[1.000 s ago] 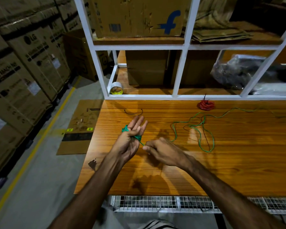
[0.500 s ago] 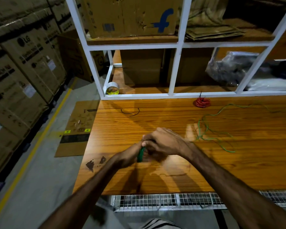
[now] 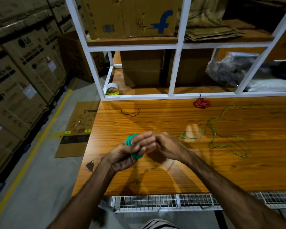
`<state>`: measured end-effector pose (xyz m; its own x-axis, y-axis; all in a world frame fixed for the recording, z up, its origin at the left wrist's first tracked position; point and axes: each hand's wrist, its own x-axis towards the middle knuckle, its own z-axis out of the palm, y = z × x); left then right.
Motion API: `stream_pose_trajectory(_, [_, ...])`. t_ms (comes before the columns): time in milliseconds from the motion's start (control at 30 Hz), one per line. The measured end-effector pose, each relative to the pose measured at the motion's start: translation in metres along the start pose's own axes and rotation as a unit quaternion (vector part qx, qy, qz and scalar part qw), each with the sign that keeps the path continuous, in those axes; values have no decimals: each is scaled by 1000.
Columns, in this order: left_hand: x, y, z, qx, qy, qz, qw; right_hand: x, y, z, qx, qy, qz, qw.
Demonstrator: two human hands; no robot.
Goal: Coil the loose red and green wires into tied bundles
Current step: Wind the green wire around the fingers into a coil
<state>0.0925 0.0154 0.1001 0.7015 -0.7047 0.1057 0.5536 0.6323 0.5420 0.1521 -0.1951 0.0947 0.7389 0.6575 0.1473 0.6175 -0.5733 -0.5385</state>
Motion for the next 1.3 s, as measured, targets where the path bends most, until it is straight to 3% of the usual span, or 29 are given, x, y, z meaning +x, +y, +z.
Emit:
stream_pose_trajectory(133, [14, 14, 7, -19, 108, 104, 989, -4, -8, 13, -39, -5, 18, 999])
stream_pose_trajectory(200, [21, 18, 1, 14, 194, 170, 966, -5, -11, 15, -53, -13, 10, 998])
stream_pose_trajectory(267, [28, 16, -9, 82, 269, 186, 941, -5, -15, 14, -71, -23, -1, 997])
stream_pose_trajectory(367, [34, 3, -20, 302, 361, 165, 867, -2, -22, 13, -108, -55, -12, 993])
stream_pose_trajectory(433, [34, -2, -25, 423, 390, 108, 811, 0, -24, 10, -117, -67, -17, 991])
stream_pose_trajectory(567, [22, -9, -35, 568, 339, -24, 749, 3, -19, -1, -144, -51, -35, 988])
stream_pose_trajectory(633, [20, -15, -28, 530, 308, -76, 786, 5, -19, -7, -144, -52, -46, 987])
stream_pose_trajectory(700, [20, -19, -15, 387, 269, -118, 874, 7, -21, -13, -132, -50, -46, 989])
stream_pose_trajectory(733, [20, -19, -12, 329, 242, -141, 902, 7, -21, -16, -120, -45, -46, 991])
stream_pose_trajectory(933, [3, -1, -2, 199, 86, -219, 951, 11, -26, -19, -36, 2, -57, 998])
stream_pose_trajectory(1033, [-3, 1, -1, 179, 18, -192, 965, 12, -27, -16, 8, 29, -50, 998])
stream_pose_trajectory(1167, [-6, 6, 1, 67, -55, -45, 995, 8, -20, -9, 47, 45, -36, 997])
stream_pose_trajectory(1300, [5, 28, 13, -34, 32, 88, 995, 3, -18, -1, 48, 73, -27, 996])
